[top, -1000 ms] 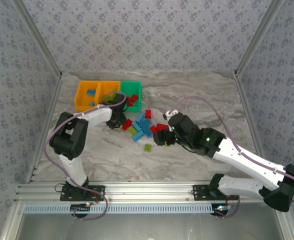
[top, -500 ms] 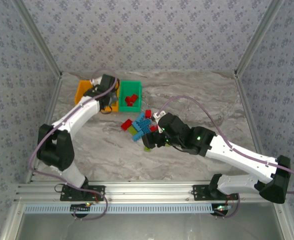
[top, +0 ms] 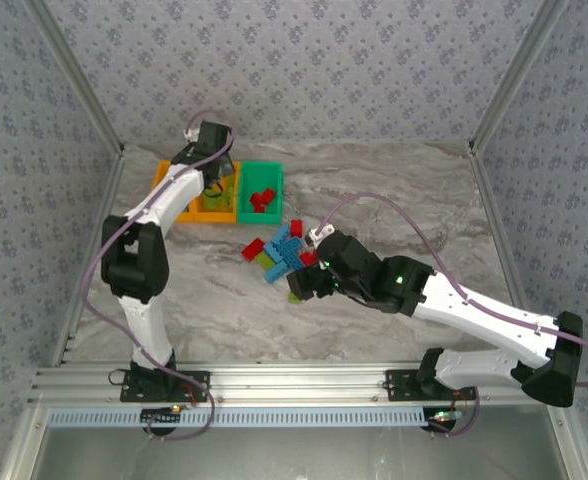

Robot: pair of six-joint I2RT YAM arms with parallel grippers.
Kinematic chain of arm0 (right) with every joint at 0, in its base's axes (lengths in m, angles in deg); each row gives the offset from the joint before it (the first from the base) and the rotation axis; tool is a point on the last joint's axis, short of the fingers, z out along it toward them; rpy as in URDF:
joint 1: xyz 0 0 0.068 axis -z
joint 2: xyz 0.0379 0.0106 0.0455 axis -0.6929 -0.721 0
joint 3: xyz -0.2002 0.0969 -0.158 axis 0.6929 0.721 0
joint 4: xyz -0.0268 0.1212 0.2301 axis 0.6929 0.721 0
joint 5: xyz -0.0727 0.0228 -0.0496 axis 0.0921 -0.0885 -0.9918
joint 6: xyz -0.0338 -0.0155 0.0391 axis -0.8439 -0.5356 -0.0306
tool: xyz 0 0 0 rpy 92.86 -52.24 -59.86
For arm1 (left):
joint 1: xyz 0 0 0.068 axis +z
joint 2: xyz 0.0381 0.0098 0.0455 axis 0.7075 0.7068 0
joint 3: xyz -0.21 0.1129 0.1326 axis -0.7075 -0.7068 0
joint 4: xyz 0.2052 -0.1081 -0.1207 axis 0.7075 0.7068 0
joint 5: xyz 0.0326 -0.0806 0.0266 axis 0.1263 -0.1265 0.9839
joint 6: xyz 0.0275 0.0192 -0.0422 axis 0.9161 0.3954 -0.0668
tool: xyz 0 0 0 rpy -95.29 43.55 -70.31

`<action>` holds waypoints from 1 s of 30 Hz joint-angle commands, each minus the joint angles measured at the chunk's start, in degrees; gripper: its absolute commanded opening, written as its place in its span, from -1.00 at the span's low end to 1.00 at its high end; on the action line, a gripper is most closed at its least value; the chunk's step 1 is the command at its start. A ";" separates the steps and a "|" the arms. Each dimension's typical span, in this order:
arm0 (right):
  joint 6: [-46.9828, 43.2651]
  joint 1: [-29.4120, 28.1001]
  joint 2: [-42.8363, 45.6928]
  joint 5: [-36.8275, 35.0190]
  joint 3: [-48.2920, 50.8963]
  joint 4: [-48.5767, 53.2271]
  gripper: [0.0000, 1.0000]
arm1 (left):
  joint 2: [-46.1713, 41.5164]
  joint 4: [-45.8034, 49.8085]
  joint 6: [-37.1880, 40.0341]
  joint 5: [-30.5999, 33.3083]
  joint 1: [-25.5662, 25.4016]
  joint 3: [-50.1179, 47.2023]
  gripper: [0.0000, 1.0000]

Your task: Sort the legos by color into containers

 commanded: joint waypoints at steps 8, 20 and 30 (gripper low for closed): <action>2.64 5.47 -6.05 1.86 1.82 -5.01 0.76 | -44.34 -13.63 7.18 -17.15 -11.85 -32.13 0.34; 8.94 7.10 -27.60 7.59 -5.30 -8.32 0.69 | -71.87 16.44 51.54 -31.97 -20.62 -40.76 0.82; 33.80 6.94 -41.06 7.62 -14.40 -8.15 0.66 | -79.42 16.82 64.06 -37.82 -20.62 -53.34 0.98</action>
